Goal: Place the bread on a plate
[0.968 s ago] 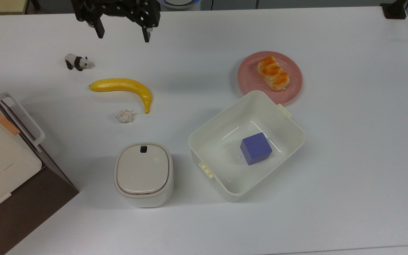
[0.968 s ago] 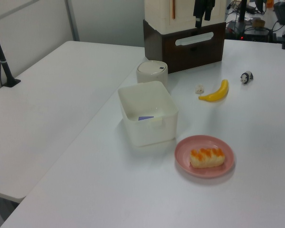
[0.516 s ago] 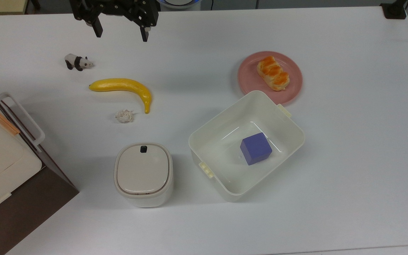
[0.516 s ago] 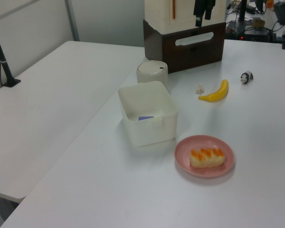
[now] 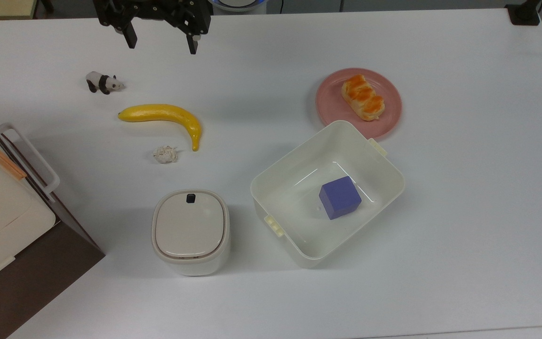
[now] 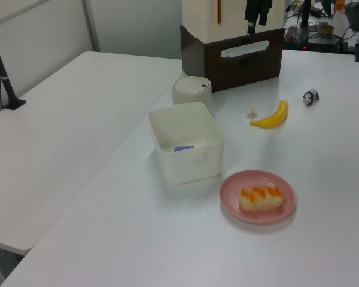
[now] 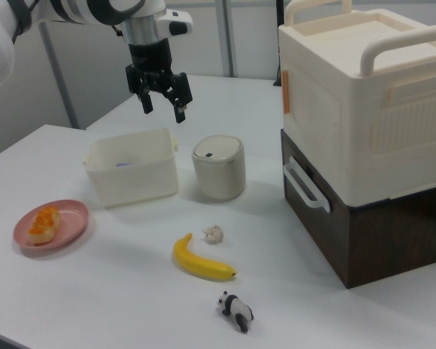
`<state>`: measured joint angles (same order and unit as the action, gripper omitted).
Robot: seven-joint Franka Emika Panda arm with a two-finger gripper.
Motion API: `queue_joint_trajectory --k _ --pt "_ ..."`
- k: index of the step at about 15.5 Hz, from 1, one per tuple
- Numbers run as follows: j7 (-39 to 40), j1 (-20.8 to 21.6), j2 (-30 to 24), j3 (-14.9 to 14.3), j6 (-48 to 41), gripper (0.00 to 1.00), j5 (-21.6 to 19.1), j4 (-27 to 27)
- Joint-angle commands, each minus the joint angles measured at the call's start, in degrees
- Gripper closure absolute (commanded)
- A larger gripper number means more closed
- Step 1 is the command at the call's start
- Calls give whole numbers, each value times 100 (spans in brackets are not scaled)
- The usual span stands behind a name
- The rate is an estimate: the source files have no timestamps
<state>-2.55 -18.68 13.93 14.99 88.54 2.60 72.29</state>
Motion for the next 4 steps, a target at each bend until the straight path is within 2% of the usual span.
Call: queue_joint_trajectory --k 1,4 --pt "-43 39 -4 -67 -197 0 -101 -101" --pt "-43 39 -4 -67 -197 0 -101 -110"
